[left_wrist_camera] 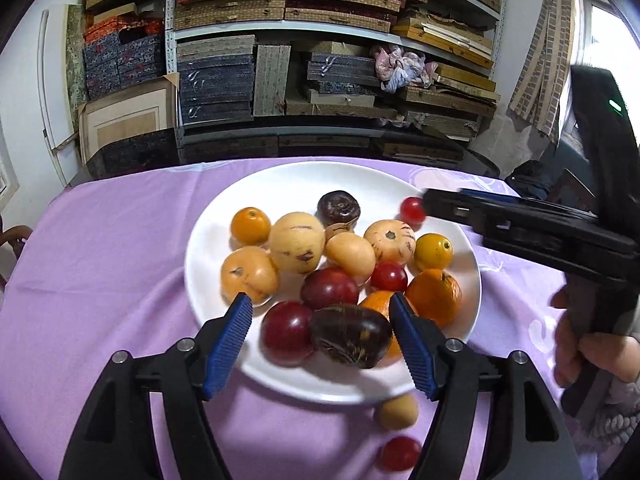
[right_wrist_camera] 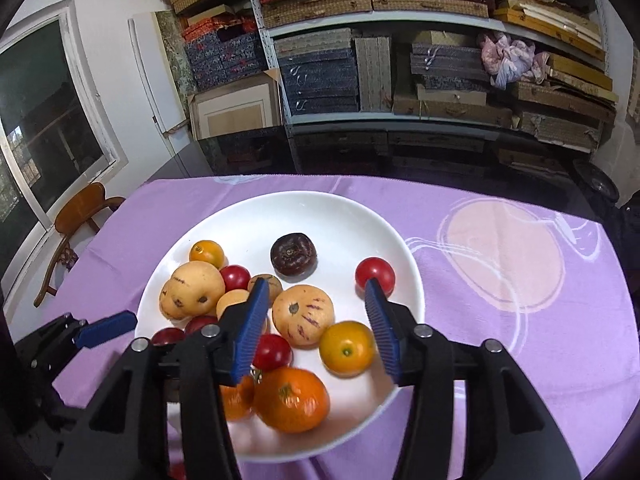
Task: Organize fruits
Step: 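Release the mangosteen on the plate with the left tool while the right tool releases the tomato there, then move both open tools toward the last red tomato and small brown loquat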
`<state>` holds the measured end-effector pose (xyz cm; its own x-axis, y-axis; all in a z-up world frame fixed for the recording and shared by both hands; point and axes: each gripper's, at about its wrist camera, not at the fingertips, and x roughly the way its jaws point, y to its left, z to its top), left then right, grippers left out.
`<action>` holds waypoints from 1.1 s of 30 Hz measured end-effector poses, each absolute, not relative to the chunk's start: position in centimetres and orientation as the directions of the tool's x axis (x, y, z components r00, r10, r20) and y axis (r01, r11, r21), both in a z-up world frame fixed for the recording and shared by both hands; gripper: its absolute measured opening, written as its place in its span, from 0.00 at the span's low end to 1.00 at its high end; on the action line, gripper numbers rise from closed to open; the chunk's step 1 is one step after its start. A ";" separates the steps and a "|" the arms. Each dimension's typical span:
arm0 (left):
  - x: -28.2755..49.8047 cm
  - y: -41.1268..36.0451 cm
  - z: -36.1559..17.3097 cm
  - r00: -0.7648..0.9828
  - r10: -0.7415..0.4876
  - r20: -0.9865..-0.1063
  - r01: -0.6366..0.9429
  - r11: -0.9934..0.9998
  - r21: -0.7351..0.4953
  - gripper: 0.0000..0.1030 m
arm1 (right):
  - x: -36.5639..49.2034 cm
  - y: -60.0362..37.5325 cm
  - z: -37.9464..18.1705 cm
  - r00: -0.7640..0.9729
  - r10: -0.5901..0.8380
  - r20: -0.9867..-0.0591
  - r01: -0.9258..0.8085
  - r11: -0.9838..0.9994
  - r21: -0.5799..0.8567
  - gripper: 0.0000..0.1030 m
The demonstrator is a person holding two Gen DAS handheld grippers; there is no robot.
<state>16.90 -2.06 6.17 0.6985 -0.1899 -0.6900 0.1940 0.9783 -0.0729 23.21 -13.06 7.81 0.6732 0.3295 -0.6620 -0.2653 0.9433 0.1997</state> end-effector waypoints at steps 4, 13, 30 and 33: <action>13.6 -0.6 6.3 0.701 -0.168 -0.693 0.175 0.983 -0.062 0.76 | 16.0 -15.6 8.6 0.752 0.307 -0.583 -0.260 0.951 0.165 0.88; 7.2 -2.6 4.7 0.715 -0.117 -0.689 0.210 0.976 0.052 0.81 | 6.0 -18.7 6.2 0.841 0.224 -0.493 -0.204 0.974 0.095 0.94; 8.1 -6.9 1.6 0.708 -0.078 -0.702 0.258 0.954 0.155 0.86 | 5.3 -18.3 7.1 0.885 0.180 -0.430 -0.201 0.980 -0.004 0.96; 8.7 -6.2 1.4 0.693 -0.085 -0.716 0.251 0.960 0.129 0.86 | 5.5 -18.3 6.7 0.878 0.169 -0.448 -0.193 0.981 -0.009 0.96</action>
